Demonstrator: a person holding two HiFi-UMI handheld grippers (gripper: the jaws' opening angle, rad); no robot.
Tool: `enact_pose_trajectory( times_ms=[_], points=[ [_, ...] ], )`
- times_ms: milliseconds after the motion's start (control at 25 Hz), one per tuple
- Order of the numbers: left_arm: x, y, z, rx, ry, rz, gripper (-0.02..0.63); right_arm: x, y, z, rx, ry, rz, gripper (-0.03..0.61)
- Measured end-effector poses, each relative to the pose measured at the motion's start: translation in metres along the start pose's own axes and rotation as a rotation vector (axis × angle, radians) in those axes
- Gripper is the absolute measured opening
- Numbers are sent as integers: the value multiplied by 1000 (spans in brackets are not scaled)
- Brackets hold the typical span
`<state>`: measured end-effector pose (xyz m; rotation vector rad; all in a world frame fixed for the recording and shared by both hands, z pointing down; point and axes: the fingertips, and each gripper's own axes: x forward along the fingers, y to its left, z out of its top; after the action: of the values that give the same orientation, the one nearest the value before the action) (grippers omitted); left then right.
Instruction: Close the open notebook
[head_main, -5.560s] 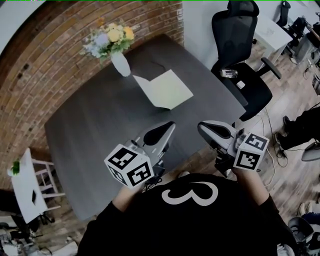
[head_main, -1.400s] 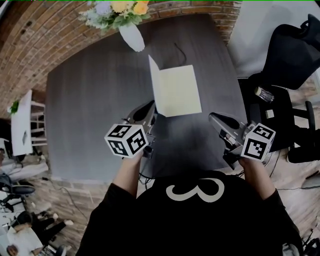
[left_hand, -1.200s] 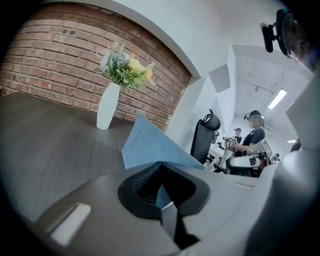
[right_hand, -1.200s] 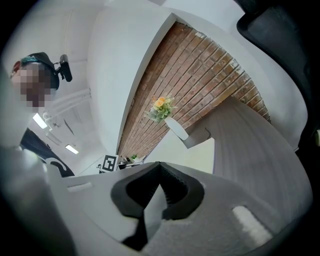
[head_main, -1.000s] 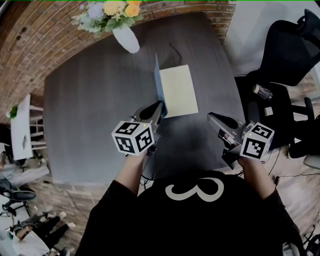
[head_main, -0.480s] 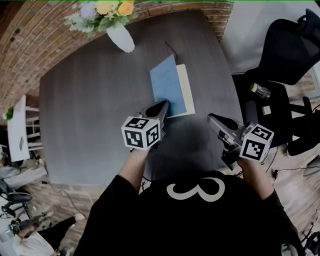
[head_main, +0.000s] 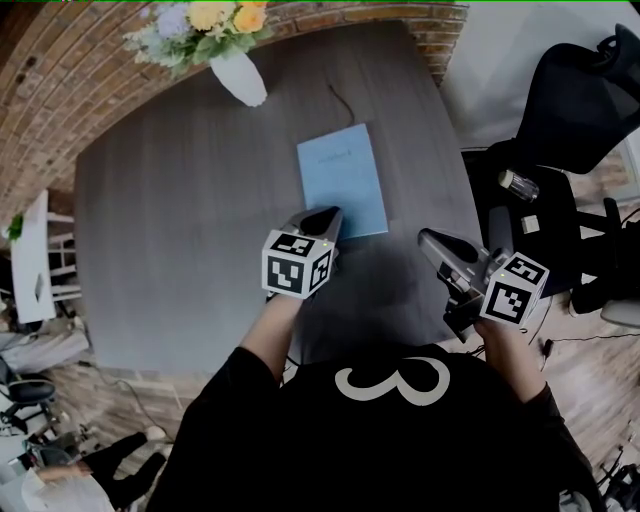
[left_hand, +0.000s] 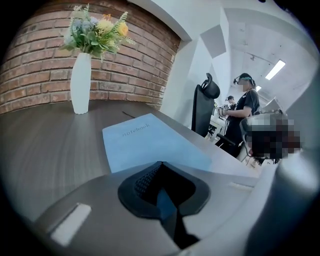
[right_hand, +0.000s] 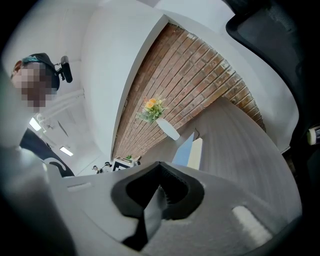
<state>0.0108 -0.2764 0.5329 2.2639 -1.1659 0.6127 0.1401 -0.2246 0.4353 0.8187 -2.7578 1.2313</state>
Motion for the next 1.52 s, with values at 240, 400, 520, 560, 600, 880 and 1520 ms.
enact_pose_trajectory(
  times_ms=[240, 400, 520, 560, 600, 880, 1520],
  points=[
    [7, -2, -8, 71, 95, 24, 14, 1, 0, -2, 12, 5, 3, 2],
    [12, -4, -12, 104, 163, 38, 14, 0, -1, -1, 22, -2, 0, 2],
    [14, -4, -12, 94, 186, 29, 12, 0, -2, -2, 32, -5, -8, 2],
    [14, -4, -12, 90, 190, 26, 12, 0, -1, -3, 34, -6, -12, 2],
    [15, -4, -11, 90, 195, 23, 12, 0, 0, -3, 37, -9, -15, 2],
    [15, -1, -11, 89, 234, -3, 12, -1, 12, -3, 33, -43, -38, 2],
    [-88, -58, 39, 24, -33, -246, 12, -4, 101, 6, -160, -106, -20, 2]
  ],
)
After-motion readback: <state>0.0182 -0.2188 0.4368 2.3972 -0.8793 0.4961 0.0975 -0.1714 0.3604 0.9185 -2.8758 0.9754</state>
